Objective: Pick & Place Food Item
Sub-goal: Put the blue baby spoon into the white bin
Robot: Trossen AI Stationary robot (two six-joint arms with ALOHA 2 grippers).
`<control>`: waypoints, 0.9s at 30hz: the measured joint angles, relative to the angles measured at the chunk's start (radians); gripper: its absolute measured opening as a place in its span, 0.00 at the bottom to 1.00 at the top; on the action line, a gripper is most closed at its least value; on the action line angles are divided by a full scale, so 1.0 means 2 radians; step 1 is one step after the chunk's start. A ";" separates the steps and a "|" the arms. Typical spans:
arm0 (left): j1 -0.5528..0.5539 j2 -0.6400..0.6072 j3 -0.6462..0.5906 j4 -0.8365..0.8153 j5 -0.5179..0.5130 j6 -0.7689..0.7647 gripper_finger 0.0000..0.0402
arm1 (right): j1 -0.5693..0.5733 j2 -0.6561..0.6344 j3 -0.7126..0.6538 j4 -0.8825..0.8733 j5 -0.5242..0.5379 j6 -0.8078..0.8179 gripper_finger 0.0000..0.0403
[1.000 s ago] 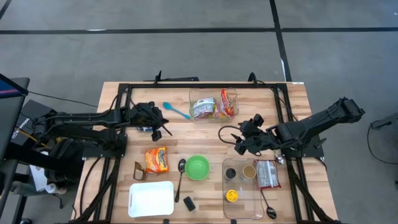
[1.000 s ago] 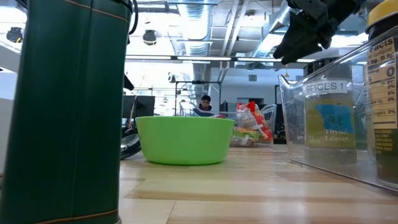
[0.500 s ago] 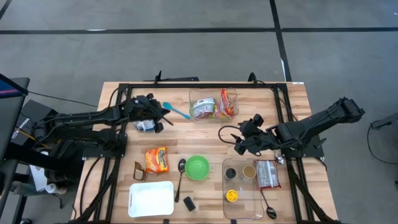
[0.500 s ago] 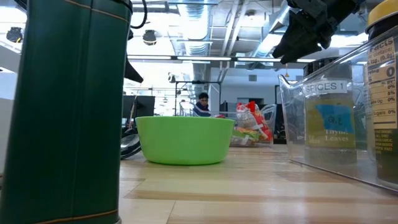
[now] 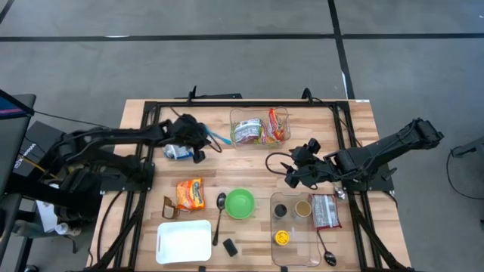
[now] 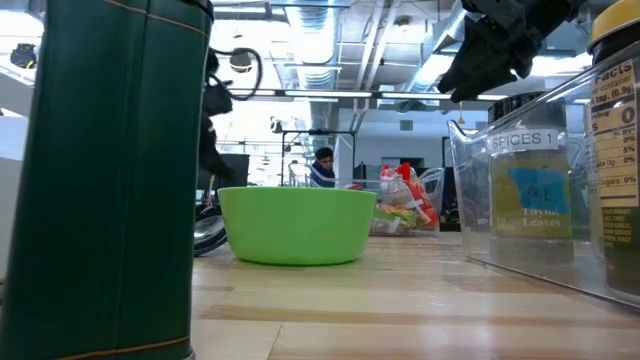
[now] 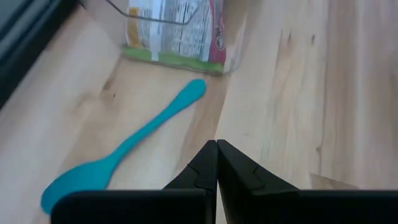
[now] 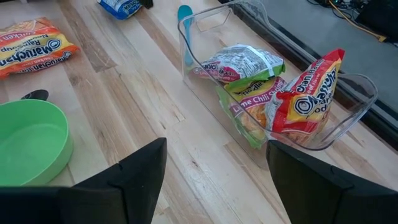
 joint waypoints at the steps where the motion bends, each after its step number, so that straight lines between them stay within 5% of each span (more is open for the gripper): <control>1: 0.000 0.012 0.007 -0.001 0.000 0.000 0.01 | 0.000 0.000 0.000 0.000 0.000 0.000 0.67; 9: 0.004 0.097 0.075 -0.042 0.000 0.001 0.01 | 0.000 0.003 0.000 0.001 0.001 0.000 0.67; 27: 0.067 0.148 0.126 -0.025 -0.041 -0.249 0.00 | 0.000 0.049 0.000 0.005 0.001 -0.015 0.67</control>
